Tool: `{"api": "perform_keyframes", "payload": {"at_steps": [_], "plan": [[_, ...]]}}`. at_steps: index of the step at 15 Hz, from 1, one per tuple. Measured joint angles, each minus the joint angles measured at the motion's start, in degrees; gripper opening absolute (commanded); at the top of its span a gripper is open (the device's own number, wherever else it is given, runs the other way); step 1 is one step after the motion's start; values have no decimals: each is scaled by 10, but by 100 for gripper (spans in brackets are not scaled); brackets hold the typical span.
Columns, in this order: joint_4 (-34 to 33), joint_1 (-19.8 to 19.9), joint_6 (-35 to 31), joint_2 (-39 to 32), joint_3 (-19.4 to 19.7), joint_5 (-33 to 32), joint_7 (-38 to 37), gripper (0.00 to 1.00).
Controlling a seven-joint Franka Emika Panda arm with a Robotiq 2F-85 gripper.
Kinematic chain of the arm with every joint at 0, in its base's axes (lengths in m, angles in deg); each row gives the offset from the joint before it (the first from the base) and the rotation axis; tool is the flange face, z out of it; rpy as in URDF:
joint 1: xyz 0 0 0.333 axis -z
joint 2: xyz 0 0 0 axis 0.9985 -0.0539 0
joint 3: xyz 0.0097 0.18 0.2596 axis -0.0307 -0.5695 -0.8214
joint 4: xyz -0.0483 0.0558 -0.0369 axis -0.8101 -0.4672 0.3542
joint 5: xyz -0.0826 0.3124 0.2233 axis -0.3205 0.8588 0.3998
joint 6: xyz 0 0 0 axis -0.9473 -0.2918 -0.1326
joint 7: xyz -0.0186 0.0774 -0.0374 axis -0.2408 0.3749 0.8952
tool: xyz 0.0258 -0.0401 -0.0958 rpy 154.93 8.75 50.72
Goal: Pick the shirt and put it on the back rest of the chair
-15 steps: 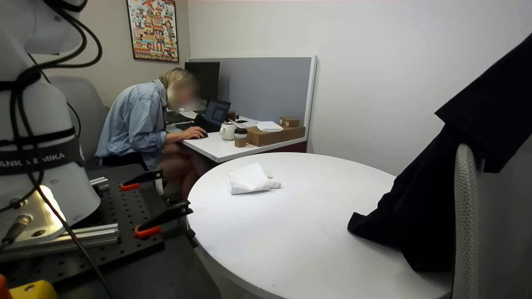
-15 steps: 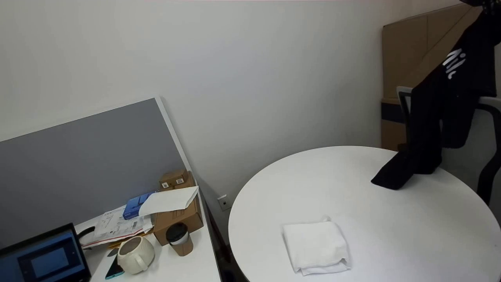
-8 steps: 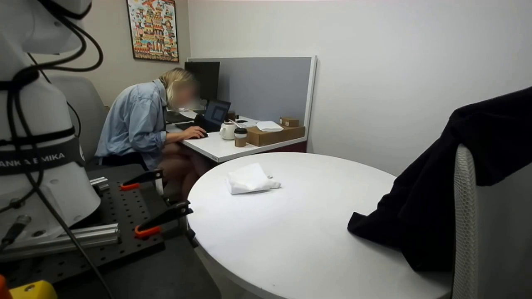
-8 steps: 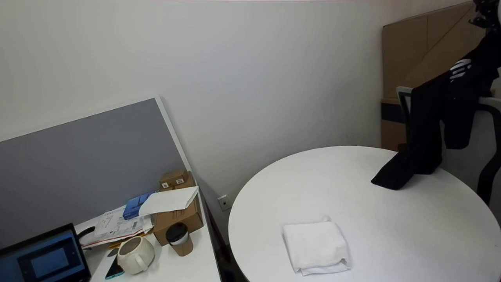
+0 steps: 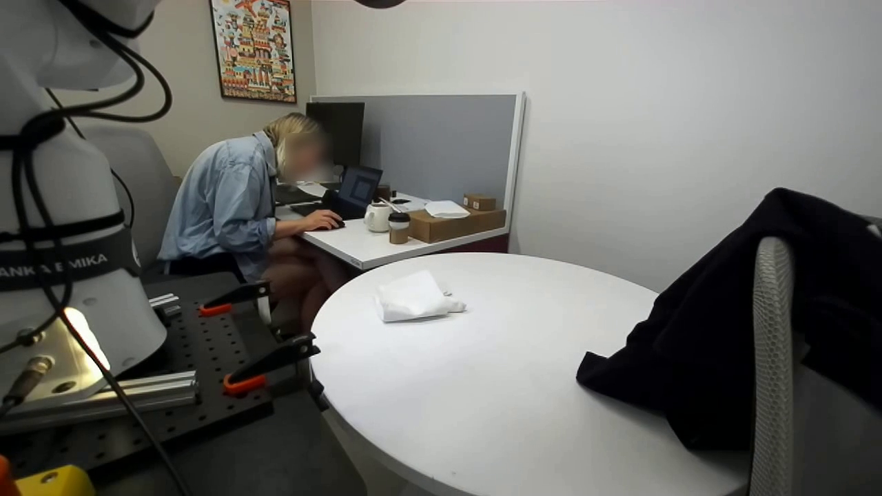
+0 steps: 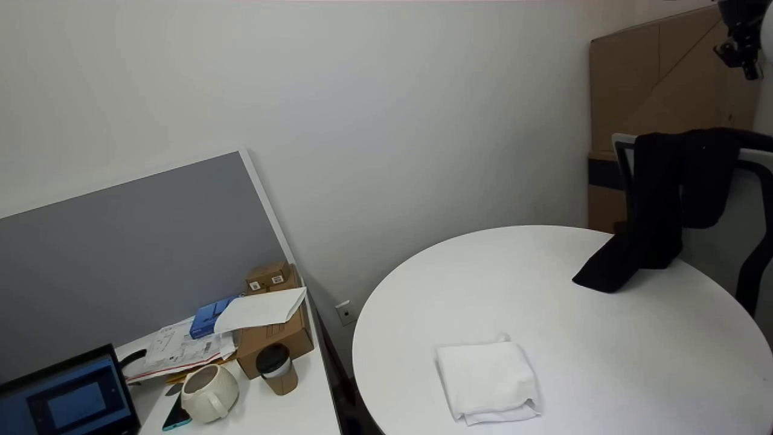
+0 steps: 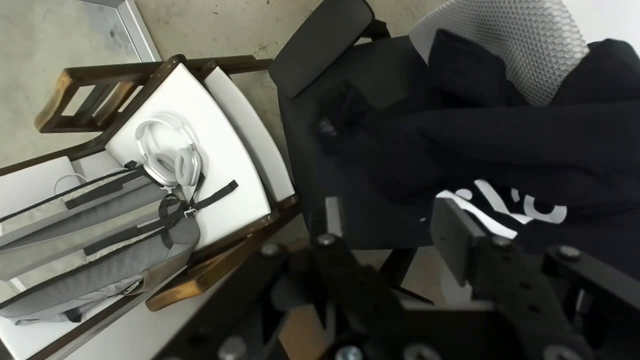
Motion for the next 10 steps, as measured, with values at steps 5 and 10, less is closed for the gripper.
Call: {"api": "perform_keyframes", "payload": {"at_steps": [5,10], "plan": [[-2,-2,-4,3,-4,2,1,100],[-3,-9,-14,23,-27,22,3,100]]}}
